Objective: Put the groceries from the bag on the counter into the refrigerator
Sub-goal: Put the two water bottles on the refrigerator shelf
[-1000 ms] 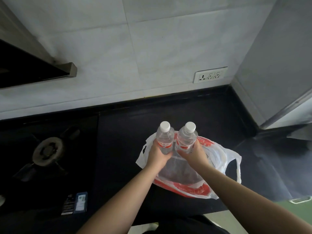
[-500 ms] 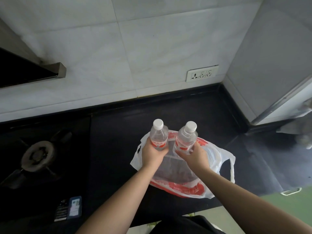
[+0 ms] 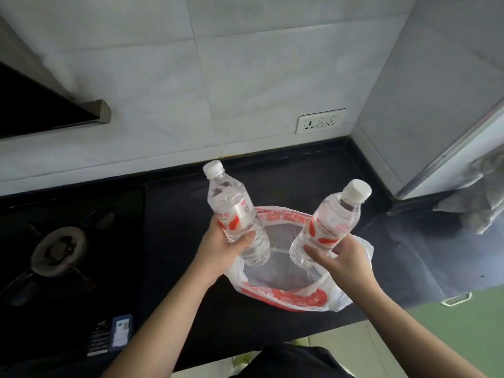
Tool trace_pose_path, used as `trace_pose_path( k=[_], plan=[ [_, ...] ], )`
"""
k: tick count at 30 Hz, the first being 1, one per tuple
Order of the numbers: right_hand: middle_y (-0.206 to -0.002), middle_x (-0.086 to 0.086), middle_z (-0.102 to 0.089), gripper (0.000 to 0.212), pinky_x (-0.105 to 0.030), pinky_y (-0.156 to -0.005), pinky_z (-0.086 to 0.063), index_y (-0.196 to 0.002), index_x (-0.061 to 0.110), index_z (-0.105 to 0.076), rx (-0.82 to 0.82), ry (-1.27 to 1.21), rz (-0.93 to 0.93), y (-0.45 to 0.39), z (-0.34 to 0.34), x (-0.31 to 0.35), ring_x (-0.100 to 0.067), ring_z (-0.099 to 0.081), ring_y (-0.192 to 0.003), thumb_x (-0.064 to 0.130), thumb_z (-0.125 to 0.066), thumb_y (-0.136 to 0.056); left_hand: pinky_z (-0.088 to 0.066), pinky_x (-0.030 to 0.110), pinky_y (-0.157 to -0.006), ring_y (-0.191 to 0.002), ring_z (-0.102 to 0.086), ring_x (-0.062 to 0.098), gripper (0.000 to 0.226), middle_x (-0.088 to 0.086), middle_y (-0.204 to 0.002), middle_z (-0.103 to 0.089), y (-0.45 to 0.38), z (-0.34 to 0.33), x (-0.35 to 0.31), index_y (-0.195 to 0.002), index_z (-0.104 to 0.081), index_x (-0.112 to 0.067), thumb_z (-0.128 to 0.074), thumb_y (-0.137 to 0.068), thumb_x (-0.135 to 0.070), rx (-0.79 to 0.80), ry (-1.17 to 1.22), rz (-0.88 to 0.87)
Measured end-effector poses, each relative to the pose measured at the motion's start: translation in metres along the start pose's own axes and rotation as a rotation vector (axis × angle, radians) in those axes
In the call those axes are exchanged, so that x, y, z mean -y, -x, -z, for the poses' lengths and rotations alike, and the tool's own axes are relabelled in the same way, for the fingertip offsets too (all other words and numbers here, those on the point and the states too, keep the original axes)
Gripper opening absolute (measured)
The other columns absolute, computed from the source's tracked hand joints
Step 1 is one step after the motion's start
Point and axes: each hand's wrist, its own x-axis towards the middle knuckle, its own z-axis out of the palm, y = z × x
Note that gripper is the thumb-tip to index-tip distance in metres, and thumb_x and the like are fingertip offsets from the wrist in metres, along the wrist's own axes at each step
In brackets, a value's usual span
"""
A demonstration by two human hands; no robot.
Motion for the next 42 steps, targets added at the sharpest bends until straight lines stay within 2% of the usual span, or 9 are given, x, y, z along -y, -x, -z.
trace_pose_path(
  k=[7, 12, 19, 26, 29, 32, 35, 37, 42],
  plan=[
    [-0.108, 0.01, -0.071, 0.055, -0.03, -0.087, -0.056, -0.118, 0.02, -0.06, 0.047, -0.175, 0.073, 0.032, 0.005, 0.027, -0.007, -0.068, -0.099, 0.043, -0.075, -0.071, -0.05, 0.046, -0.096, -0.112, -0.065, 0.016, 0.054, -0.003, -0.121, -0.068, 0.04, 0.031, -0.021, -0.13, -0.054, -0.03, -0.069, -0.08, -0.045, 0.118, 0.255, 0.003],
    [-0.109, 0.003, -0.071, 0.043, -0.037, -0.089, -0.054, -0.118, 0.021, -0.059, 0.097, -0.436, 0.049, 0.052, -0.007, 0.051, -0.019, -0.068, -0.102, 0.044, -0.069, -0.082, -0.057, 0.035, -0.074, -0.103, -0.069, 0.022, 0.056, 0.004, -0.11, -0.073, 0.065, 0.045, -0.03, -0.133, -0.049, -0.019, -0.066, -0.082, -0.034, 0.165, 0.592, 0.11],
    [-0.111, 0.0, -0.071, 0.077, -0.038, -0.086, -0.055, -0.113, 0.026, -0.062, 0.218, -0.577, 0.026, 0.076, -0.023, 0.071, -0.024, -0.068, -0.103, 0.068, -0.08, -0.05, -0.055, 0.034, -0.08, -0.11, -0.066, 0.029, 0.092, 0.009, -0.114, -0.069, 0.09, 0.06, -0.023, -0.131, -0.052, -0.011, -0.091, -0.055, -0.045, 0.212, 0.519, 0.027],
    [-0.104, -0.006, -0.074, 0.082, -0.026, -0.069, -0.057, -0.109, 0.02, -0.064, 0.421, -0.639, 0.052, 0.1, -0.019, 0.071, -0.026, -0.071, -0.095, 0.063, -0.086, -0.042, -0.055, 0.03, -0.079, -0.114, -0.064, 0.026, 0.085, 0.009, -0.118, -0.068, 0.136, 0.054, -0.015, -0.131, -0.052, -0.015, -0.089, -0.058, -0.038, 0.125, 0.471, -0.002],
    [-0.104, -0.011, -0.073, 0.083, -0.029, -0.072, -0.057, -0.11, 0.014, -0.064, 0.495, -0.648, 0.042, 0.103, -0.004, 0.06, -0.031, -0.07, -0.097, 0.059, -0.088, -0.044, -0.054, 0.037, -0.086, -0.113, -0.064, 0.027, 0.07, 0.009, -0.118, -0.069, 0.162, 0.04, -0.011, -0.127, -0.057, -0.016, -0.083, -0.064, -0.031, 0.04, 0.404, -0.004],
    [-0.105, -0.017, -0.07, 0.075, -0.038, -0.08, -0.057, -0.112, 0.012, -0.065, 0.568, -0.611, 0.067, 0.109, 0.013, 0.044, -0.037, -0.067, -0.099, 0.057, -0.085, -0.055, -0.053, 0.046, -0.09, -0.112, -0.065, 0.028, 0.075, 0.01, -0.118, -0.069, 0.189, 0.021, -0.006, -0.126, -0.058, -0.013, -0.087, -0.06, -0.036, -0.056, 0.422, 0.023],
    [-0.104, -0.022, -0.068, 0.07, -0.048, -0.086, -0.056, -0.11, 0.012, -0.066, 0.645, -0.592, 0.038, 0.118, 0.024, 0.022, -0.042, -0.066, -0.098, 0.055, -0.084, -0.057, -0.056, 0.039, -0.08, -0.108, -0.067, 0.029, 0.084, 0.016, -0.117, -0.069, 0.215, 0.005, 0.0, -0.124, -0.06, -0.009, -0.091, -0.054, -0.045, -0.146, 0.464, 0.069],
    [-0.101, -0.025, -0.067, 0.068, -0.052, -0.089, -0.053, -0.106, 0.012, -0.067, 0.695, -0.581, 0.017, 0.125, 0.026, 0.013, -0.045, -0.065, -0.096, 0.054, -0.085, -0.056, -0.053, 0.038, -0.085, -0.109, -0.066, 0.03, 0.077, 0.015, -0.116, -0.07, 0.234, -0.005, 0.003, -0.121, -0.063, -0.01, -0.089, -0.057, -0.042, -0.212, 0.469, 0.074],
    [-0.102, -0.023, -0.069, 0.089, -0.039, -0.08, -0.057, -0.113, 0.002, -0.062, 0.763, -0.603, -0.041, 0.144, 0.013, 0.008, -0.038, -0.066, -0.093, 0.051, -0.091, -0.044, -0.052, 0.043, -0.091, -0.109, -0.066, 0.031, 0.061, 0.013, -0.113, -0.071, 0.284, -0.014, 0.005, -0.117, -0.066, -0.014, -0.081, -0.061, -0.032, -0.327, 0.45, 0.069]
  ],
)
